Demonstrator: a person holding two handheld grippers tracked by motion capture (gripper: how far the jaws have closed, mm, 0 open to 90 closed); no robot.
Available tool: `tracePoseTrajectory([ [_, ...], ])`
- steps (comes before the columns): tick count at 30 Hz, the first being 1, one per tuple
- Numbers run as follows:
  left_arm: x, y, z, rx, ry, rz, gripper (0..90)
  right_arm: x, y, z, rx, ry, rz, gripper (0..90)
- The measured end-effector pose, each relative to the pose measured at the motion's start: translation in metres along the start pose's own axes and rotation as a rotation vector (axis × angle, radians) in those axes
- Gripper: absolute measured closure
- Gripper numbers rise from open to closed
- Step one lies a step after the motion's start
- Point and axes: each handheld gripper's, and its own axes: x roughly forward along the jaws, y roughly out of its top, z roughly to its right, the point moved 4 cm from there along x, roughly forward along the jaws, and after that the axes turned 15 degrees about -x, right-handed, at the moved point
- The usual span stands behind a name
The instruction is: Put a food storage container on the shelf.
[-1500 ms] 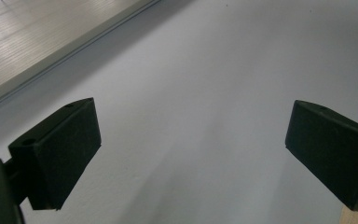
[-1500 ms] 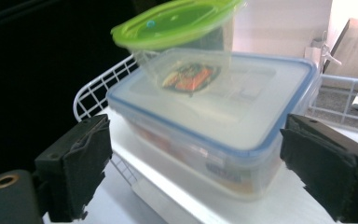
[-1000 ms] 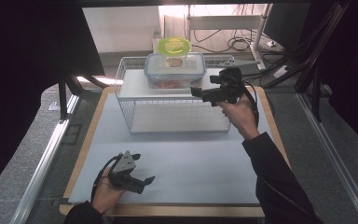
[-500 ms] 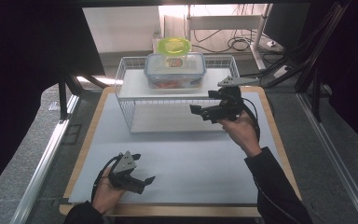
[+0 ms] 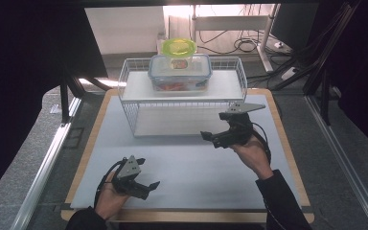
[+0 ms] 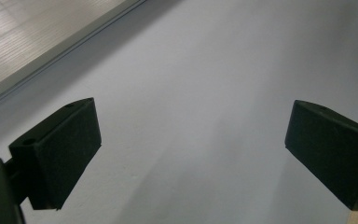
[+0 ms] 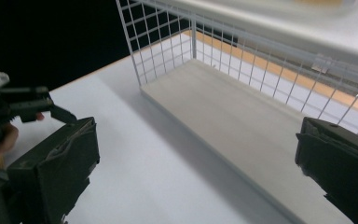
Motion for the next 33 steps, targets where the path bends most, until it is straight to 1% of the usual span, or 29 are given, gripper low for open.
tracePoseTrajectory([
  [2, 0.0, 0.0, 0.0, 0.001, -0.002, 0.0, 3.3, 0.001, -0.012, -0.002, 0.0, -0.012, 0.0, 0.0],
  [4, 0.0, 0.0, 0.001, 0.0, -0.003, -0.002, 3.3, 0.002, -0.02, -0.003, -0.014, -0.019, -0.032, 0.0],
  [6, 0.001, 0.0, 0.001, 0.003, -0.002, -0.006, 3.3, 0.002, -0.027, -0.005, -0.023, -0.032, -0.034, 0.0],
  [8, 0.001, 0.0, 0.001, 0.003, -0.004, -0.007, 3.3, 0.001, -0.033, -0.005, -0.028, -0.033, -0.054, 0.0],
  [10, 0.001, 0.0, 0.002, 0.005, -0.005, -0.007, 3.3, 0.0, -0.037, -0.006, -0.031, -0.046, -0.053, 0.0],
  [14, 0.0, -0.001, 0.002, -0.002, -0.011, -0.009, 3.3, -0.003, -0.046, -0.008, -0.02, -0.052, -0.058, 0.0],
  [15, 0.001, -0.001, 0.002, -0.007, -0.014, -0.011, 3.3, -0.004, -0.049, -0.009, -0.02, -0.051, -0.065, 0.0],
  [19, 0.001, -0.001, 0.003, -0.006, -0.034, -0.013, 3.1, -0.006, -0.06, -0.014, -0.032, -0.054, -0.083, 0.0],
  [22, 0.003, -0.002, 0.004, -0.003, -0.034, -0.022, 3.1, -0.007, -0.07, -0.016, -0.025, -0.059, -0.095, 0.0],
  [25, 0.003, -0.002, 0.003, -0.008, -0.034, -0.027, 3.1, -0.01, -0.079, -0.018, -0.008, -0.071, -0.102, 0.0],
  [28, 0.004, -0.003, 0.003, -0.009, -0.029, -0.032, 3.1, -0.015, -0.088, -0.02, 0.016, -0.069, -0.101, 0.0],
  [33, 0.005, -0.003, 0.003, -0.007, -0.027, -0.036, 3.1, -0.023, -0.1, -0.026, 0.013, -0.094, -0.11, 0.0],
])
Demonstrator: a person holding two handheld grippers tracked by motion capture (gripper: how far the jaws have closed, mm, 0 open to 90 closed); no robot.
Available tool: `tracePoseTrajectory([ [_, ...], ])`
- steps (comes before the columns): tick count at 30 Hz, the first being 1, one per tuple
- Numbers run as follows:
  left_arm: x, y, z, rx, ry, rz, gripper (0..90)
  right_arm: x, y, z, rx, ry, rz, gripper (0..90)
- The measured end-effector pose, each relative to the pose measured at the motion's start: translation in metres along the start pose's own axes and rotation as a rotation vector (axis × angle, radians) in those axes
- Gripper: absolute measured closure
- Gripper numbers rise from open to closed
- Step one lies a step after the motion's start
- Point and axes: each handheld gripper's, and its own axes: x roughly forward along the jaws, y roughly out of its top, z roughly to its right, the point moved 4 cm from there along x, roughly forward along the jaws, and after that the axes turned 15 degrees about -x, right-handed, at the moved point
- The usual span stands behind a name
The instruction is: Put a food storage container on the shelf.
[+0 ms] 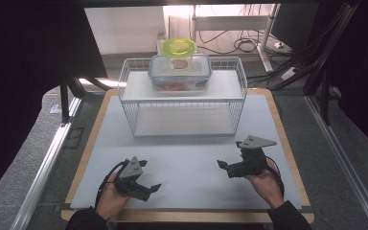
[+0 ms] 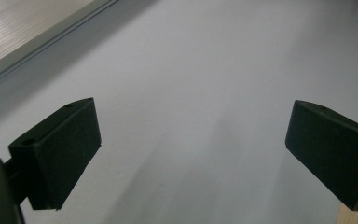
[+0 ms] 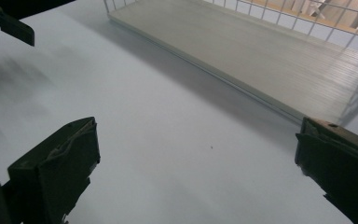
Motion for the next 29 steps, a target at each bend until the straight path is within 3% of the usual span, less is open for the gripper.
tracePoseTrajectory([
  [5, 0.0, 0.0, 0.0, 0.0, 0.001, 0.001, 3.2, -0.007, -0.012, -0.002, 0.009, -0.018, 0.003, 0.0],
  [13, 0.001, 0.0, -0.001, -0.001, 0.001, 0.0, 3.2, -0.007, -0.035, -0.005, 0.012, -0.042, -0.056, 0.0],
  [20, 0.001, -0.001, -0.001, 0.001, 0.003, -0.008, 3.2, -0.004, -0.053, -0.009, 0.033, -0.02, -0.107, 0.0],
  [29, 0.001, -0.001, -0.002, 0.0, 0.008, -0.009, 3.2, 0.0, -0.062, -0.006, 0.041, -0.025, -0.151, 0.0],
])
